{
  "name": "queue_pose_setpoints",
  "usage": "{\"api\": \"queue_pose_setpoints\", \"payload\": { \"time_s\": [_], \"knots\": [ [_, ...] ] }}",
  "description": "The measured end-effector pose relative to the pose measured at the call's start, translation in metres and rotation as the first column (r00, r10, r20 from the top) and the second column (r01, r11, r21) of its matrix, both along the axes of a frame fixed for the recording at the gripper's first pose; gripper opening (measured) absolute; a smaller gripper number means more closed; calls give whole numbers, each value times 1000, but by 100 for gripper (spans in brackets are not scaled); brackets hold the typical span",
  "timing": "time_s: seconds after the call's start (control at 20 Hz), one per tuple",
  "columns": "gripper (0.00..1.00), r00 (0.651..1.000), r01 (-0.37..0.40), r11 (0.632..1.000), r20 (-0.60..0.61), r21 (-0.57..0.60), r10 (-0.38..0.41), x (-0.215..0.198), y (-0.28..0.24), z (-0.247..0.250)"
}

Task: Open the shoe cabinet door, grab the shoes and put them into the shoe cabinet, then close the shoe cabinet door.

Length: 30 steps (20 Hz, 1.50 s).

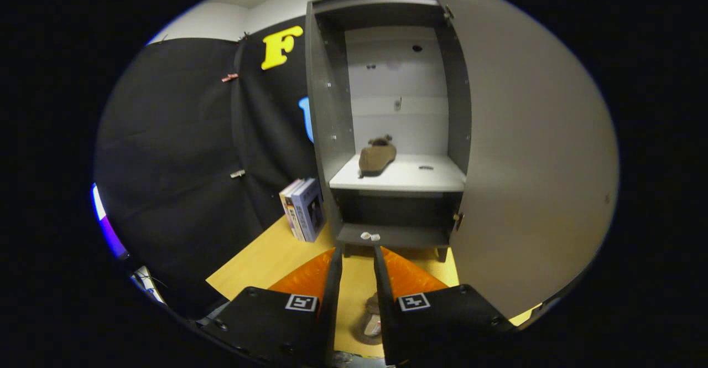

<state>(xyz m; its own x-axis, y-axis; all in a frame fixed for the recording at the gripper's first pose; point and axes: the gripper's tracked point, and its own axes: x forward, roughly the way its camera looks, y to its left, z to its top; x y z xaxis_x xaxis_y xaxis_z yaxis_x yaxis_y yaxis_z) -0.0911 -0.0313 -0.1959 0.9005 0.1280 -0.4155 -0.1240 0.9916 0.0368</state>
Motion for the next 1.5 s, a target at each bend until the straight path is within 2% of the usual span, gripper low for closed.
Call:
{"api": "queue_pose_setpoints", "payload": {
  "time_s": [0.15, 0.3, 0.5, 0.7, 0.85, 1.0, 1.2, 1.5],
  "knots": [
    [42, 990, 63, 998, -125, -23, -65, 16, 6, -67],
    [43, 962, 139, 988, -228, -68, -151, 19, -4, -125],
    [43, 892, 240, 967, -374, -82, -253, 2, -24, -202],
    [42, 819, 282, 953, -489, -114, -301, -11, -36, -269],
    [42, 799, 298, 949, -518, -103, -307, -8, -36, -297],
    [42, 792, 259, 959, -543, -116, -280, -5, -34, -321],
    [42, 818, 229, 964, -509, -138, -267, 12, -36, -330],
    [42, 837, 222, 964, -479, -146, -265, 40, -46, -339]
  ]
}}
